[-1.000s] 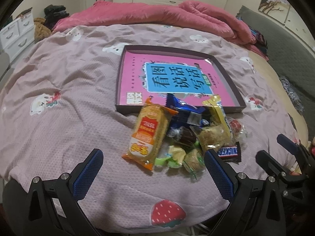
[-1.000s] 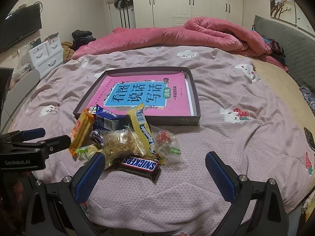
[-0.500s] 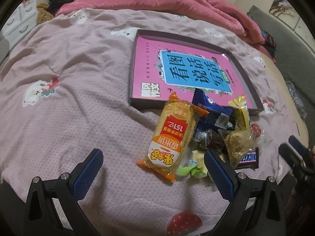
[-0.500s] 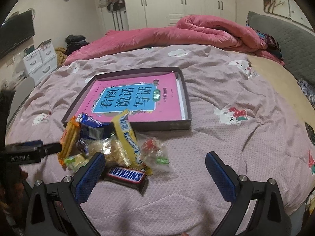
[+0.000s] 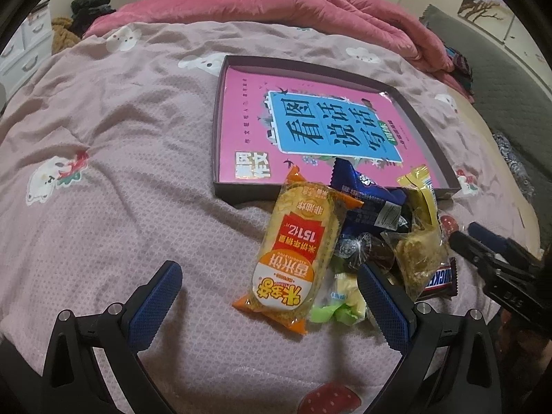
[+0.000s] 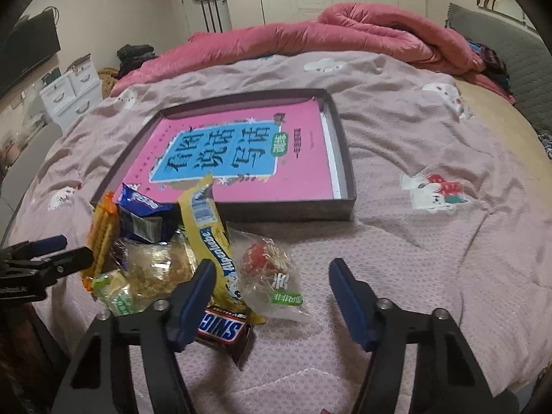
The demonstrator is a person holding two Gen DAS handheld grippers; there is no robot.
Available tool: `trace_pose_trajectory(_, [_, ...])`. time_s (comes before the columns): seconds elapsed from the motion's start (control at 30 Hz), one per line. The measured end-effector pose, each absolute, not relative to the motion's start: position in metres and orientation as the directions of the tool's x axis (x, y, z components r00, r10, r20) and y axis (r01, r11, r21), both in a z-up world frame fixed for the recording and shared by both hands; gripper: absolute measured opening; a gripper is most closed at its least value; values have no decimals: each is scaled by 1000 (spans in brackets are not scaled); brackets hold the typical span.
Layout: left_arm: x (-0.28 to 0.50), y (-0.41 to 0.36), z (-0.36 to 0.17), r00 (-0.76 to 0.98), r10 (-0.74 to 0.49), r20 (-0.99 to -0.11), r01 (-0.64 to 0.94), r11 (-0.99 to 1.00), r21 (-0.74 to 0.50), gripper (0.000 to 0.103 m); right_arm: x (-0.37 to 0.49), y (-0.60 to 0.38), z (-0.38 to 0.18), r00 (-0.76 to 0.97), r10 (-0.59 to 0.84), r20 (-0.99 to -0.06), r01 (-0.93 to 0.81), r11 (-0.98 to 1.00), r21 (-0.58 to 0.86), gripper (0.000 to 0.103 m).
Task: Organize snacks
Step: 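Close the left gripper on the orange bread packet while the right gripper grasps the red candy bag, then lift both packets and lower them into the tray onto the pink book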
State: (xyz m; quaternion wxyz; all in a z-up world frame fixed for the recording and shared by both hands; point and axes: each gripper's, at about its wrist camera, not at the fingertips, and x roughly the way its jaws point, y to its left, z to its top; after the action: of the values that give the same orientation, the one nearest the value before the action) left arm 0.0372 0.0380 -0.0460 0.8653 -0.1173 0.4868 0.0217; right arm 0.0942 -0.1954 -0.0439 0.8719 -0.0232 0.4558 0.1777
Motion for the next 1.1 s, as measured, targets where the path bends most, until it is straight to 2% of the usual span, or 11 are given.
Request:
trace_pose_trajectory(0.13, [40,35,-49,522,-84,-849,-134,975,-179,96,102,-201,-53,497,302,-814,-310,938,158,56])
trace_pose_trajectory(0.27, [42,32,-51,516,-93,-852,-126,975,-183,91,101,-193,-54,493,327,-806,-356,921,156,40])
trace_pose_trajectory(0.3, [43,31,-52,516,-93,-852,-124,976,-182,88,101,-189,-55,496,324,-806,-368,919,143,39])
trace_pose_trajectory(0.63, [49,31,-61,499,-124,-858,-119,971,-210,55,101,-194,-53,494,368,-788,-370,909,193,38])
trace_pose_trajectory(0.7, [51,33,-64,497,-139,-857,-118,967,-225,39,99,-198,-51,500,374,-781,-363,909,203,38])
trace_pose_trajectory(1.1, [39,37,-42,555,-149,-818,-106,963,-248,36,89,-212,-26,568,382,-729,-328,917,225,38])
